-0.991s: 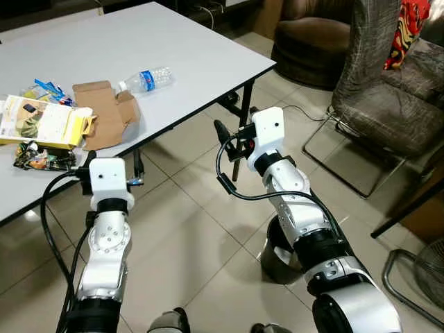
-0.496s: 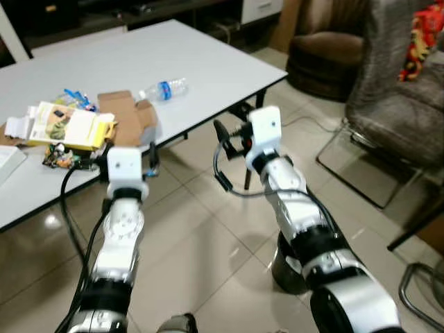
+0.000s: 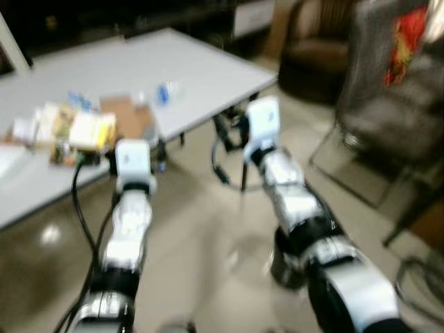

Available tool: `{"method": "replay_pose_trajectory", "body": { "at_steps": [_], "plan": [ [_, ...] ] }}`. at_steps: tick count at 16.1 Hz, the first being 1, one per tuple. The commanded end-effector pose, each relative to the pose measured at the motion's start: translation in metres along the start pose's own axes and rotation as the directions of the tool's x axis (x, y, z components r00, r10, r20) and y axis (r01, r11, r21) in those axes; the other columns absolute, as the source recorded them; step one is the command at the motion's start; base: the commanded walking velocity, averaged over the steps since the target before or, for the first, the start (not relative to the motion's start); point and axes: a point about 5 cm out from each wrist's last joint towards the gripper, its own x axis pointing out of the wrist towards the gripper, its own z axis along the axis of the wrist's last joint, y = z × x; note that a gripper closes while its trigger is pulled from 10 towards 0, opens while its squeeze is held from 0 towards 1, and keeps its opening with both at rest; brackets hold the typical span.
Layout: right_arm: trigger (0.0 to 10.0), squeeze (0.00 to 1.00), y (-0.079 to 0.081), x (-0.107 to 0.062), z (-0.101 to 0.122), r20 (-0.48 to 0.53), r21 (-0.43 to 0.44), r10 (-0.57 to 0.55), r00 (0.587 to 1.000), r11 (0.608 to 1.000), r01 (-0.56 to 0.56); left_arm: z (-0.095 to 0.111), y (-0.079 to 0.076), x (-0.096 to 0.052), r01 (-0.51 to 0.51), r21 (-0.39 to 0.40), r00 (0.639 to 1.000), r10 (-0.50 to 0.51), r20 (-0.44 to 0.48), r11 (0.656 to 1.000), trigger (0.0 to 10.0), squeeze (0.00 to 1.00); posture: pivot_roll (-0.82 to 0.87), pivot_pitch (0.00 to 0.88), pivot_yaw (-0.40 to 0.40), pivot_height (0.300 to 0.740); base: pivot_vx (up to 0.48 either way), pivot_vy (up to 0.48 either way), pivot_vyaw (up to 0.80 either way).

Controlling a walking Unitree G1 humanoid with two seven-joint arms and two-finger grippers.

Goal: Picking trash to rubbish bin

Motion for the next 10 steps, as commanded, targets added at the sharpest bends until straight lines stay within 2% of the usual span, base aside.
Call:
{"method": "replay_pose_trajectory", "body": {
  "at_steps": [1, 3, 5, 10],
  "plan": [
    [10.0, 0.00, -0.003, 0.000, 0.001, 0.006, 0.002, -0.014, 1.000, 1.000, 0.014, -0.001, -0.002, 0.003, 0.012, -0.029, 1.000, -0.013, -0.028, 1.000, 10.0, 0.00, -0.05, 0.000, 0.024, 0.740, 0.000, 0.000, 0.00],
    [10.0, 0.00, -0.006, -0.005, -0.006, -0.016, 0.001, -0.020, 1.000, 1.000, 0.020, -0.005, 0.004, 0.004, 0.010, -0.081, 0.998, -0.015, -0.068, 0.997, 10.0, 0.00, -0.05, 0.000, 0.025, 0.740, 0.000, 0.000, 0.00],
    [10.0, 0.00, -0.010, -0.008, -0.009, -0.025, -0.002, -0.028, 0.999, 1.000, 0.028, -0.005, 0.007, 0.004, -0.004, -0.081, 0.998, -0.002, -0.068, 0.997, 10.0, 0.00, -0.06, 0.000, 0.030, 0.740, 0.266, 0.000, 0.00],
    [10.0, 0.00, -0.014, -0.013, -0.014, -0.043, -0.003, -0.042, 0.998, 0.999, 0.042, -0.009, 0.005, -0.002, 0.009, -0.094, 0.996, -0.018, -0.093, 0.996, 10.0, 0.00, -0.07, 0.000, 0.039, 0.740, 0.000, 0.000, 0.00]
  ]
}}
